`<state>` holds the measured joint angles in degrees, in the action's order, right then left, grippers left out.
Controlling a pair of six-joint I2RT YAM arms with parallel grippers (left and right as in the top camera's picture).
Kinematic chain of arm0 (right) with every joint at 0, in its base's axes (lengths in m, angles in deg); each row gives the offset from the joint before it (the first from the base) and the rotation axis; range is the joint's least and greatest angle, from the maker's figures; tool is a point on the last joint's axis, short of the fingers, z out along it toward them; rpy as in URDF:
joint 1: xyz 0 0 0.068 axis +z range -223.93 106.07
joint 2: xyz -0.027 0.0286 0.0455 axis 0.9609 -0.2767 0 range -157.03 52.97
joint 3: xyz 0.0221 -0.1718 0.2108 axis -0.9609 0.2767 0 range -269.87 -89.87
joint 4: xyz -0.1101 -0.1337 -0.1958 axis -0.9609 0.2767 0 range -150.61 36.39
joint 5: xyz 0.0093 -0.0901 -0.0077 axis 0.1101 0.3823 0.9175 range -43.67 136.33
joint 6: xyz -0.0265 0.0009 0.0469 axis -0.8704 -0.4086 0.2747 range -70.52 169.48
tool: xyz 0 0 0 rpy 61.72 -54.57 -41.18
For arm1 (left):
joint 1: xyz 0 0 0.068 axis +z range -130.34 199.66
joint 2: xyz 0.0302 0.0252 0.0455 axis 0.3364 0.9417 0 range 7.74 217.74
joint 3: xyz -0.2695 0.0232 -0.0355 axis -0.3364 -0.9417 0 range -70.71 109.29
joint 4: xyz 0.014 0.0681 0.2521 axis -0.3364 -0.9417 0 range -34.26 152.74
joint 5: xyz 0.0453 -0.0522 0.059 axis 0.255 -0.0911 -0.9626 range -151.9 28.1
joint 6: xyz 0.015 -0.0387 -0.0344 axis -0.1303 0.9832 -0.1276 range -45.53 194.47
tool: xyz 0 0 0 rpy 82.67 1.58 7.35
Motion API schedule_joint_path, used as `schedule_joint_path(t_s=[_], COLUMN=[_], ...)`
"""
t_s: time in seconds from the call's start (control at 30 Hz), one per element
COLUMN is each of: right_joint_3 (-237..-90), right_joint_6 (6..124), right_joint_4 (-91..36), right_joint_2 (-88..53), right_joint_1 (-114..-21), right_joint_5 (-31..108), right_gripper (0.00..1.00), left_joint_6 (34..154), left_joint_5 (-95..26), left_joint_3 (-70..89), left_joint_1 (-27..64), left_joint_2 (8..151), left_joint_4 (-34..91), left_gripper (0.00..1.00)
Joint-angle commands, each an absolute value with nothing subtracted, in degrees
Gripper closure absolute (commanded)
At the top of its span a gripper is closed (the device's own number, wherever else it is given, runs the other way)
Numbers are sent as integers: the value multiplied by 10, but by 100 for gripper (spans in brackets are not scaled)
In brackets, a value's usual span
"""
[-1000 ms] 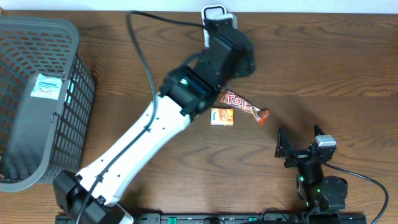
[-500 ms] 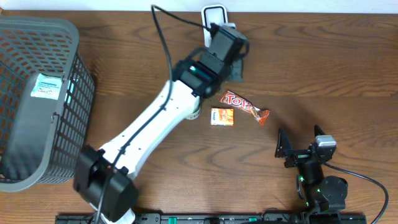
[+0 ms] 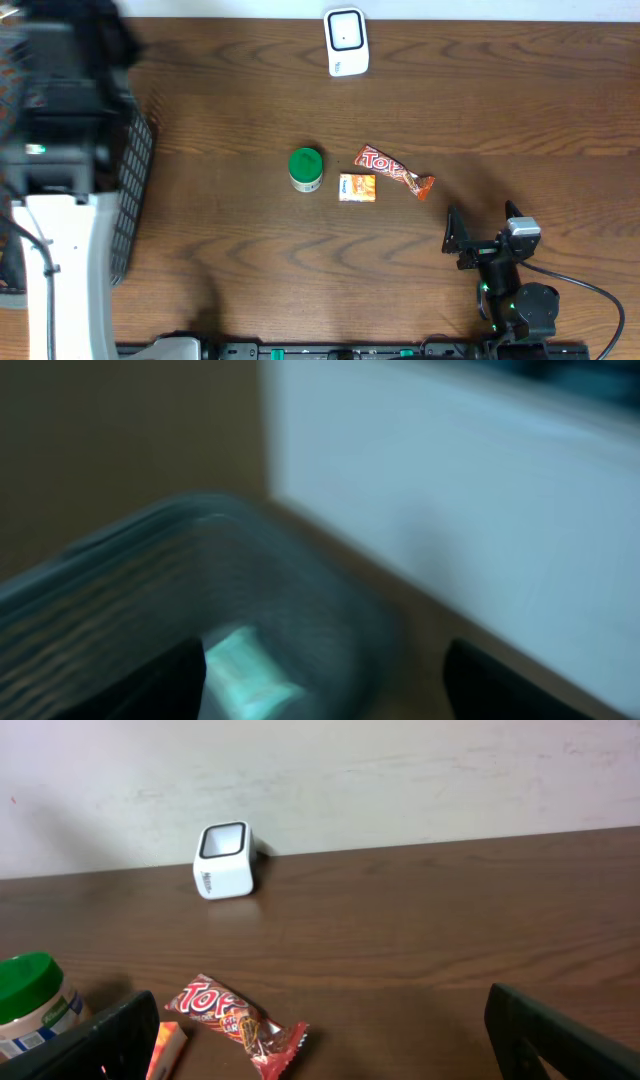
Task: Scan the item barcode
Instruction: 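Reach the left gripper into the basket toward the mint-green wipes pack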
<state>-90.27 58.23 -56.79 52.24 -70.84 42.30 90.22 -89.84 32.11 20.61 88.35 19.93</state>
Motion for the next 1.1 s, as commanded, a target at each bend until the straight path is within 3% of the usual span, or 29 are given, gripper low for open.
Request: schedule_joint_path(t_s=[0.0, 0.33, 0.4, 0.8, 0.93, 1.07], right_joint_3=[-902, -902, -902, -902, -902, -902], right_joint_6=[589, 588, 589, 589, 588, 589], right_joint_4=[-566, -566, -566, -566, -566, -566], right_joint_2=[523, 523, 523, 523, 523, 523], right_joint_1=[-705, -705, -705, -705, -705, -705], right_joint_5=[424, 424, 424, 424, 424, 424], right_gripper=[1, 1, 1, 1, 1, 1], left_joint_6=[942, 963, 962, 962, 962, 962], left_joint_5=[-908, -903, -876, -742, -738, -738], left_joint_3=[315, 278, 271, 270, 270, 270], left_joint_1=[304, 454, 471, 490, 490, 490], left_joint_2=[913, 979, 1007, 1179, 1220, 1247], left_joint_4=[152, 109, 100, 92, 93, 106], left_gripper=[20, 16, 11, 12, 31, 40])
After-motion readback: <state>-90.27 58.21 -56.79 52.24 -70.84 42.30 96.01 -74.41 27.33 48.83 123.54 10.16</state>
